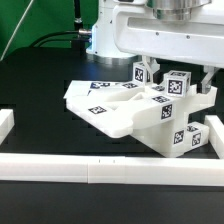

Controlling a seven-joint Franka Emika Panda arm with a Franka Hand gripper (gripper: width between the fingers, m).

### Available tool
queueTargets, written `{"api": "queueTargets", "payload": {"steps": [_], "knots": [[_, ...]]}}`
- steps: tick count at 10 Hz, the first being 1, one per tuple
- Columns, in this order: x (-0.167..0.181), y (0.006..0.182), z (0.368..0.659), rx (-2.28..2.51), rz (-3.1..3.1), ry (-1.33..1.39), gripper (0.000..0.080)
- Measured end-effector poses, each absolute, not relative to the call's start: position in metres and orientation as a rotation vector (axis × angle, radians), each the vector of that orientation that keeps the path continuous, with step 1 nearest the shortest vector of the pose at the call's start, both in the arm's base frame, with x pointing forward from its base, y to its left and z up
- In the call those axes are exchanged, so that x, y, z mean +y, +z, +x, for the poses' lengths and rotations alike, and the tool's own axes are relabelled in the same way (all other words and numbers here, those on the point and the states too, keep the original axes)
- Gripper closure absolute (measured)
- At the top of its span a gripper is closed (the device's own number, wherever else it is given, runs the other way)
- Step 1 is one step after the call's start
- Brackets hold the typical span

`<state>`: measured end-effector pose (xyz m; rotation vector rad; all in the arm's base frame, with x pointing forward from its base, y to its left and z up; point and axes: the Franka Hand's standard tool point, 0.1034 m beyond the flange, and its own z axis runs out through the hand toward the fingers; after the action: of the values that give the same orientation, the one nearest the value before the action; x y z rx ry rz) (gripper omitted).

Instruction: Assemble chair

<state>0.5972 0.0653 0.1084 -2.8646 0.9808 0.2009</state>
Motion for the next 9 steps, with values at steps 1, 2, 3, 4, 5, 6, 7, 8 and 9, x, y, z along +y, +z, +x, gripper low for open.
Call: {"api": "queueTargets", "payload": {"steps": [1, 2, 3, 4, 5, 6, 7, 8, 9], "knots": [[0.0652, 0.1082, 0.5969, 0.971, -2.868, 0.201, 0.0414], [0.0652, 0.1081, 0.5969, 0.971, -2.868, 0.201, 0.0414], [0.0652, 0.1081, 0.5969, 0.971, -2.868, 0.201, 0.0531], [0.0652, 0.1080, 0.5969, 0.972, -2.867, 0.201, 0.0531], [0.0654, 0.1080, 0.5969, 1.002, -2.857, 0.203, 0.0531], [0.0653, 0.1076, 0.5970, 1.026, -2.848, 0.202, 0.0531], [0.0647, 0.1074, 0.5979, 1.096, -2.821, 0.193, 0.0531], [0.0653, 0.1072, 0.5984, 1.218, -2.776, 0.189, 0.0531], [0.0657, 0.1071, 0.6002, 1.332, -2.726, 0.177, 0.0531]]}}
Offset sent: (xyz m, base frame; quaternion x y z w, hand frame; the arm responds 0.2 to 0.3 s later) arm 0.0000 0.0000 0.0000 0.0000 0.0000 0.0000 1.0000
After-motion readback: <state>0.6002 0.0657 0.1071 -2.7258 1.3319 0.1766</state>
